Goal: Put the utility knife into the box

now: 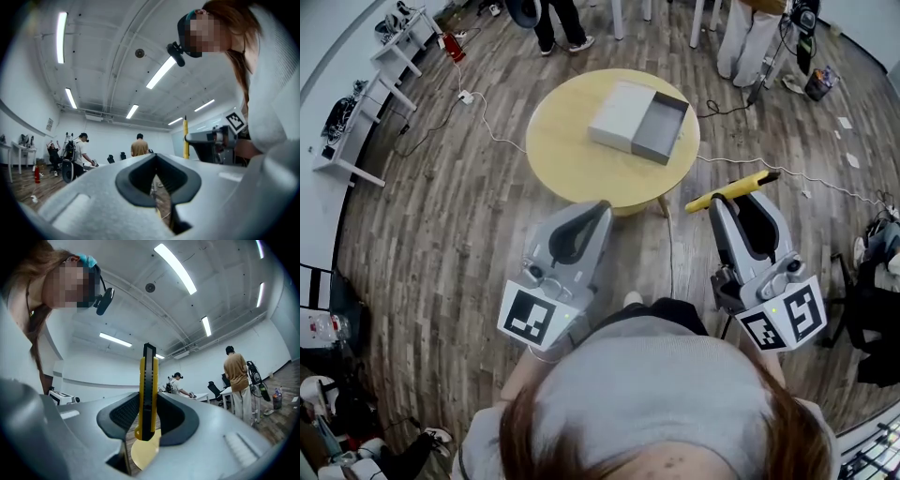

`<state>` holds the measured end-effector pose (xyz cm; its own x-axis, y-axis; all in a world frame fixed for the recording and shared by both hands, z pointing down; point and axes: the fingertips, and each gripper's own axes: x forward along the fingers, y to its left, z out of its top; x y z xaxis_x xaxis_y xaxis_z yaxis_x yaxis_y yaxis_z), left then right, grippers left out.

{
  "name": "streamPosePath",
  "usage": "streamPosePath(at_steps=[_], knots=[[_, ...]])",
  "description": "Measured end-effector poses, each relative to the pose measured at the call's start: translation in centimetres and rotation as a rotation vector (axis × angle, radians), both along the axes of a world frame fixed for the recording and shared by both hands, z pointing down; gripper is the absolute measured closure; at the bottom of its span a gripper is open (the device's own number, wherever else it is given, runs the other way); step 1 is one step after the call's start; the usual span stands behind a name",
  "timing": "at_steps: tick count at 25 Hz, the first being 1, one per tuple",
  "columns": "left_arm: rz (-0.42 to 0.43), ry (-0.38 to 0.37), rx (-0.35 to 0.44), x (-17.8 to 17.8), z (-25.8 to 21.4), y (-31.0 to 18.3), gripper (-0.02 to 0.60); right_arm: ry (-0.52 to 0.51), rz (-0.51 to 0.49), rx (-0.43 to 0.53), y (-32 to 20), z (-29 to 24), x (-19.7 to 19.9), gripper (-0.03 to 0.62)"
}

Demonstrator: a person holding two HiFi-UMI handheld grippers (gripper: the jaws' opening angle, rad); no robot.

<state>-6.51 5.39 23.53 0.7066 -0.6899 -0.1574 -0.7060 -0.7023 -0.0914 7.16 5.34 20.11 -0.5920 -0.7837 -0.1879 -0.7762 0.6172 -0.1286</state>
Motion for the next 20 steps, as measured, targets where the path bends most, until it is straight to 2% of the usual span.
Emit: streamPosePath(at_steps=[10,20], knots=[[0.013,0.011,-0.021,-0.4,0.9,-5.3,0.58,0.006,0.032,-0.04,-5.2,1.1,0.2,0.473],[-0.006,0.02,-0.016,-0.1,1.0,-13.8,0.58,0.023,-0.012,-0.056,-13.9,1.8,-0.2,0.473]])
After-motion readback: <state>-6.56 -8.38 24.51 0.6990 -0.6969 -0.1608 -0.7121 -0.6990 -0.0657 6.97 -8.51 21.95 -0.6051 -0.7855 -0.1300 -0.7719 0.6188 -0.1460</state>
